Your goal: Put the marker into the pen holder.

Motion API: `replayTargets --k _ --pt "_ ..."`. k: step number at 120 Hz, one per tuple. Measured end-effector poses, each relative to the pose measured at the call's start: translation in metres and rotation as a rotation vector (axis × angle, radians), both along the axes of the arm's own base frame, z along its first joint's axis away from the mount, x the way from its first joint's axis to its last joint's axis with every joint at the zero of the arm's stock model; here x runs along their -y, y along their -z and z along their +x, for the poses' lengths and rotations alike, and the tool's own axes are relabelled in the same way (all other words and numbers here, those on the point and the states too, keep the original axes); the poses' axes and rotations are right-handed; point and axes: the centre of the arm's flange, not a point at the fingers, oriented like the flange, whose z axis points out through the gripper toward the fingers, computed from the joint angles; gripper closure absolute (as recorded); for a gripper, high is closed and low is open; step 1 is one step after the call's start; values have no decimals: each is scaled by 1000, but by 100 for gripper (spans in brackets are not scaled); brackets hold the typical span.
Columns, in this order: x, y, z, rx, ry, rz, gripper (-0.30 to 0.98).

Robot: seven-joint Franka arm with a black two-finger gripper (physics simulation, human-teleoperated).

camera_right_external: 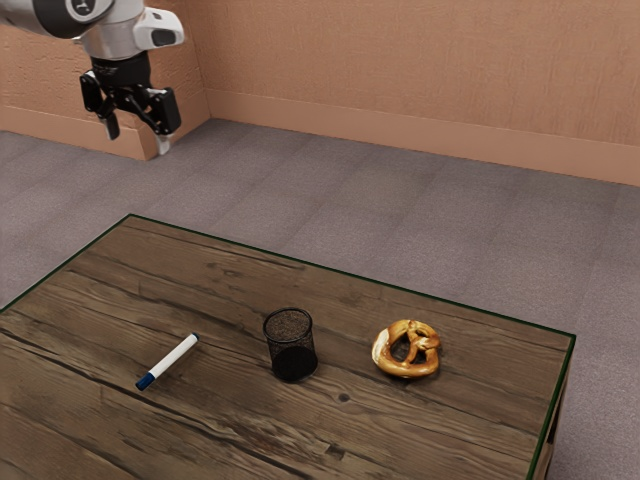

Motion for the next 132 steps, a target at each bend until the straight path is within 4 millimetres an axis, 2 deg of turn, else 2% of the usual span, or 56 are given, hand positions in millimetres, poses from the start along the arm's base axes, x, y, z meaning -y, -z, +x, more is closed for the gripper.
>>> replayTargets --k 33,44,48,50,57,62,67,75,80,84,87,96,107,132 --pt "-19 2 -5 -2 -45 -79 0" --pt "-8 12 -3 -26 -22 -81 0" --pt "3 31 -4 -65 -2 -80 0" --pt "9 51 -5 -99 11 -81 0" --pt "30 151 -20 -240 57 -86 0" --pt "36 217 -39 -312 77 -91 0" --pt "28 262 -55 -341 70 -105 0" --pt "-7 308 -67 -344 9 -115 0" --pt "-33 325 -65 -328 -38 -109 0" --pt "-54 337 -52 -311 -76 -96 0" --pt "-60 348 -43 -301 -90 -100 0" --pt "-55 367 -17 -256 -70 -109 0" --pt "-39 371 3 -211 10 -97 2" --pt "-37 384 -5 -199 96 -109 10"
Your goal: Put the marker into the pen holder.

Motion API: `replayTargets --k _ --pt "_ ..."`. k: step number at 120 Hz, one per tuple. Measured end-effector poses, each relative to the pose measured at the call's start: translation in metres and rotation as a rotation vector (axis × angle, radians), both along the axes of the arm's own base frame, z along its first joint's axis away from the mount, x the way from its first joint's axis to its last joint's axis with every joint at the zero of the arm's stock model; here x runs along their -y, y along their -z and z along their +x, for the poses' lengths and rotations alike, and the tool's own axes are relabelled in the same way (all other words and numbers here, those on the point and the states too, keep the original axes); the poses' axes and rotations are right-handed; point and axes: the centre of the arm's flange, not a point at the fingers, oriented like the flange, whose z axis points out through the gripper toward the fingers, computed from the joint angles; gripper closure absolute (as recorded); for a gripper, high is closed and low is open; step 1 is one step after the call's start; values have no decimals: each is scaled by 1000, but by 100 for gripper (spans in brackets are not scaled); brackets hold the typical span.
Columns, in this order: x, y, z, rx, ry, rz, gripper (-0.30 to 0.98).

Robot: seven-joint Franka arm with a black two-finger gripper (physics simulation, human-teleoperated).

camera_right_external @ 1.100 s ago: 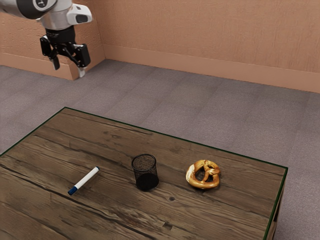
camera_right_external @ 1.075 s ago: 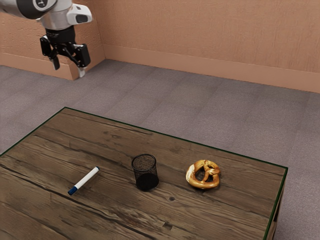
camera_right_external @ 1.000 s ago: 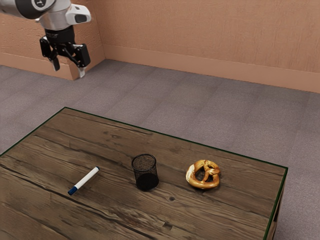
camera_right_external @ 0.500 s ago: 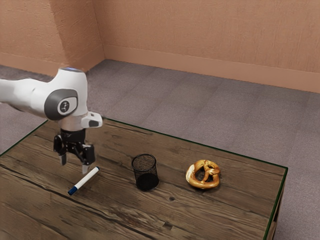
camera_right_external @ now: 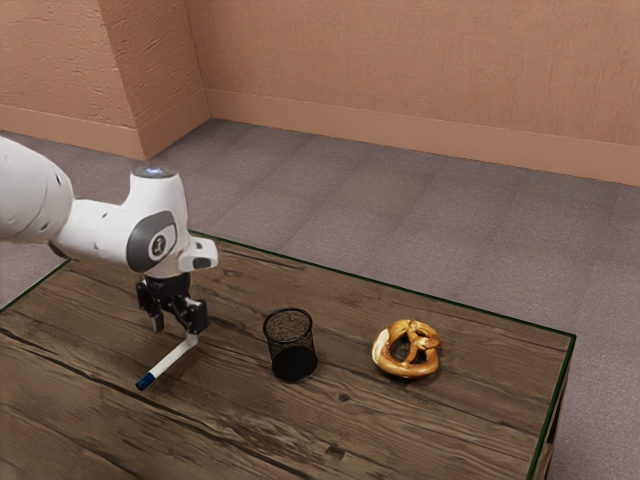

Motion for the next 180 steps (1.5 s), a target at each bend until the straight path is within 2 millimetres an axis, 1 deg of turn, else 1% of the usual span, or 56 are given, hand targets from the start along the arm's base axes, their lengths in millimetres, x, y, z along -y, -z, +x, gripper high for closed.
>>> replayTargets --k 18,27,34,53,67,93,108,112,116,129,142,149,157,161,166,180 --pt "-1 1 3 10 37 -8 24" --pt "-2 11 6 -1 39 -16 28" --pt "-2 15 8 -1 42 -23 32" --pt "-2 16 10 6 51 -43 56" --pt "-2 16 10 9 60 -52 67" --pt "-2 19 11 6 77 -45 78" --pt "-2 16 12 13 83 -41 79" --pt "-1 10 13 26 86 -42 79" --pt "2 -3 15 48 92 -46 79" --pt "11 -71 17 152 111 -78 79" --pt "17 -124 10 220 125 -111 79" --pt "24 -152 4 257 138 -133 79" --pt "33 -177 3 288 153 -147 79" --pt "43 -185 5 298 165 -157 79" --pt "63 -191 9 305 193 -173 79" --pt "137 -197 32 312 293 -211 79"
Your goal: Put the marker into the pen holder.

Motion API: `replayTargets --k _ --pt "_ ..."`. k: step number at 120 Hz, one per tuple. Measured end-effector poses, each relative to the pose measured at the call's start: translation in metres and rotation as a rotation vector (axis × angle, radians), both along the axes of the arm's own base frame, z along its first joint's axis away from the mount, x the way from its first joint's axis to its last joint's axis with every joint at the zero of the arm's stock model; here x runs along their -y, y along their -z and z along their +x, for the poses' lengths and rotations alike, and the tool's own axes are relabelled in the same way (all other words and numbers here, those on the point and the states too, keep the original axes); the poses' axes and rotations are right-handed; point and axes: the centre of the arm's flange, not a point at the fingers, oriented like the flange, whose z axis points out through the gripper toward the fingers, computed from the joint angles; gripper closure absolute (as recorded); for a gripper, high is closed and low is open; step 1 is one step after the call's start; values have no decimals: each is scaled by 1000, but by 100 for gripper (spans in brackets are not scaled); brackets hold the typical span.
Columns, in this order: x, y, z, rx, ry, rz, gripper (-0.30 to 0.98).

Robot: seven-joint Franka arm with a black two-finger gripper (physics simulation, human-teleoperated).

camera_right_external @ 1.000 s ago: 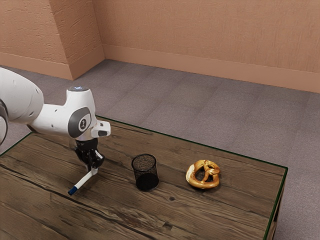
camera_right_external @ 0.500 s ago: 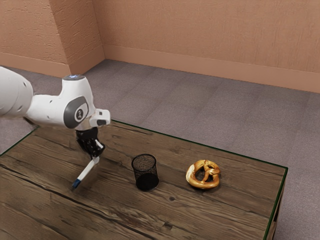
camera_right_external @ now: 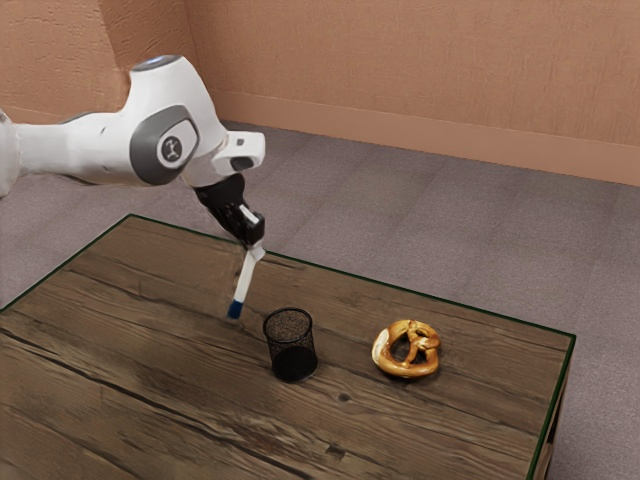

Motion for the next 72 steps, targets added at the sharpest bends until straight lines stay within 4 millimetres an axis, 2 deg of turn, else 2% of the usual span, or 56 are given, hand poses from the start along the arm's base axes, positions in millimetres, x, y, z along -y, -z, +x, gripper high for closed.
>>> replayTargets --k 12,21,29,45,61,72 --pt "59 5 1 -11 86 -17 79" --pt "79 9 -1 -19 114 -23 79" --pt "71 11 3 -22 97 -25 79" --pt "37 15 28 11 29 -30 79" --pt "38 38 35 43 -2 -87 79" --pt "28 40 39 92 -34 -128 78"
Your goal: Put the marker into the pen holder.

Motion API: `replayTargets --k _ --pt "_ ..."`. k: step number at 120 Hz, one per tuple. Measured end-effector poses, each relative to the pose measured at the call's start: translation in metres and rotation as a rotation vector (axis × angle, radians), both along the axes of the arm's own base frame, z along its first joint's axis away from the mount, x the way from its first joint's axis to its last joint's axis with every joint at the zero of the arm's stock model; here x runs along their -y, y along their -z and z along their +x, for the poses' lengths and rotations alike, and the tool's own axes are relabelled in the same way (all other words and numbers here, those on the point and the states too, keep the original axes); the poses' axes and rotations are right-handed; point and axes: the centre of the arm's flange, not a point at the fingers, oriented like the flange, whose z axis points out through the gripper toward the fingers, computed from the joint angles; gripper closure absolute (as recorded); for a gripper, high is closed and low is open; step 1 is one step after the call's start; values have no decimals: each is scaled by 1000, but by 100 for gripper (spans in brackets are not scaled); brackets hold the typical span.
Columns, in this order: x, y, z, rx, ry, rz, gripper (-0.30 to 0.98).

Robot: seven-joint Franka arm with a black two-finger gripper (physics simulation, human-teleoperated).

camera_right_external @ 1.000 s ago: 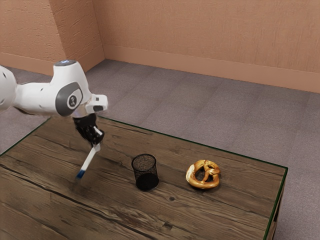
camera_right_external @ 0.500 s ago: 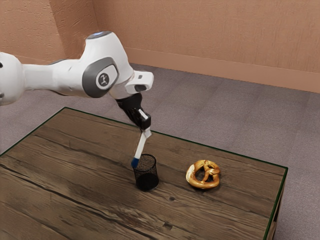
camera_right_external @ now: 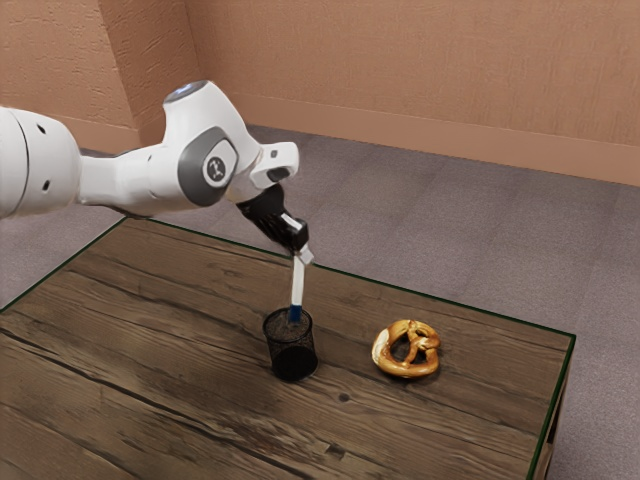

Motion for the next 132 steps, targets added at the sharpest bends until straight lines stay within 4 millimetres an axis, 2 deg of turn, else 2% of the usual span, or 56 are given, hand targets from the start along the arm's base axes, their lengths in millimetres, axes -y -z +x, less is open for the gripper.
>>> replayTargets --k 17,30,48,58,76,80,96,104,114,118,120,124,129,132 --pt "-18 5 3 43 -24 -19 78" --pt "-19 0 1 72 -10 -20 77" --pt "-22 -6 -17 88 7 -28 77" --pt "-26 -4 -24 86 12 -29 77" --pt "-27 3 -25 82 25 -24 77" --pt "-27 6 -26 77 27 -23 77" --pt "-27 42 -29 19 25 -22 77" --pt "-26 48 -29 10 34 -26 62" --pt "-25 43 -29 20 50 -33 43" --pt "-24 30 -25 40 63 -36 37" --pt "-23 16 -22 61 76 -34 34" --pt "-20 -34 -12 128 120 -10 29" --pt "-14 -121 1 201 197 74 24" --pt "-14 -161 0 209 226 132 21"
